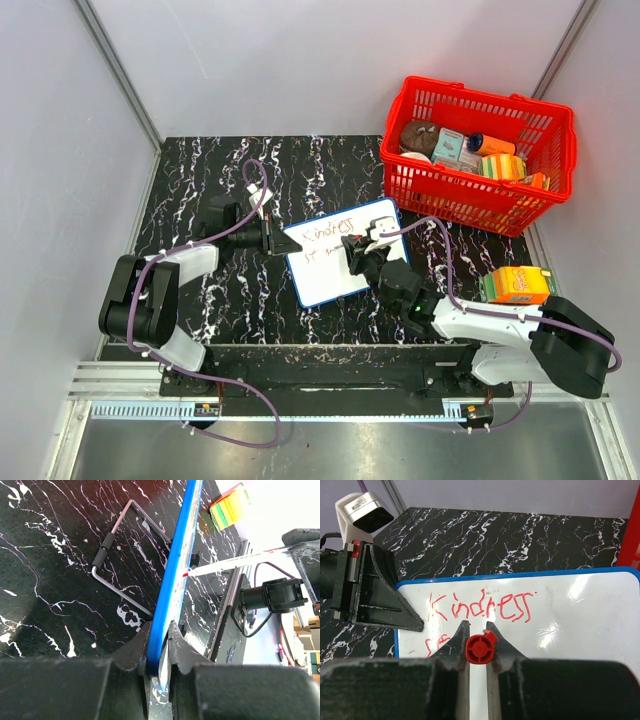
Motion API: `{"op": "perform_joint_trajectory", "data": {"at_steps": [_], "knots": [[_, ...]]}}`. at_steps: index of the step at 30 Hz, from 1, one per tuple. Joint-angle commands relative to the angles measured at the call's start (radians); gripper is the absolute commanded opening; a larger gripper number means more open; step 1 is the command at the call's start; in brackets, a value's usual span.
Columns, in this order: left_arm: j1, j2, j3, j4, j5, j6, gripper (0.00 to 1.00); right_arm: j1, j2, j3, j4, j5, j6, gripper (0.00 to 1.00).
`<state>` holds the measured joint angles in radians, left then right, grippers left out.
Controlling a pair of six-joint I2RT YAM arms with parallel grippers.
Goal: Write a sentence on the whiteboard
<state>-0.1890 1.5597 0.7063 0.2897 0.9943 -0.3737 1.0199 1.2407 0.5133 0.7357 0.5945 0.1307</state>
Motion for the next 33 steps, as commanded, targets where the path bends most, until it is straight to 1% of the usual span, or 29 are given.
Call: {"op": "perform_joint_trajectory", "data": {"at_steps": [1,9,15,24,27,33], "knots": [[0.023,0.026,-0.008,0.000,-0.273,0.165,0.00,-0.014,0.009,0.033,0.027,0.047,-0.016,0.00],[0.023,0.028,-0.008,0.000,-0.273,0.165,0.00,-0.014,-0.032,0.016,-0.061,0.045,0.021,0.00],[0.023,0.028,-0.008,-0.001,-0.275,0.165,0.00,-0.015,-0.060,-0.001,-0.091,0.045,0.038,0.00],[0.022,0.030,-0.007,-0.003,-0.276,0.165,0.00,-0.015,-0.119,-0.004,-0.033,0.024,0.023,0.00],[0.022,0.030,-0.007,-0.003,-0.276,0.167,0.00,-0.017,-0.112,0.016,-0.033,0.030,0.007,0.00],[0.020,0.028,-0.007,-0.004,-0.275,0.167,0.00,-0.024,-0.044,0.050,-0.033,0.019,0.018,0.00]]}}
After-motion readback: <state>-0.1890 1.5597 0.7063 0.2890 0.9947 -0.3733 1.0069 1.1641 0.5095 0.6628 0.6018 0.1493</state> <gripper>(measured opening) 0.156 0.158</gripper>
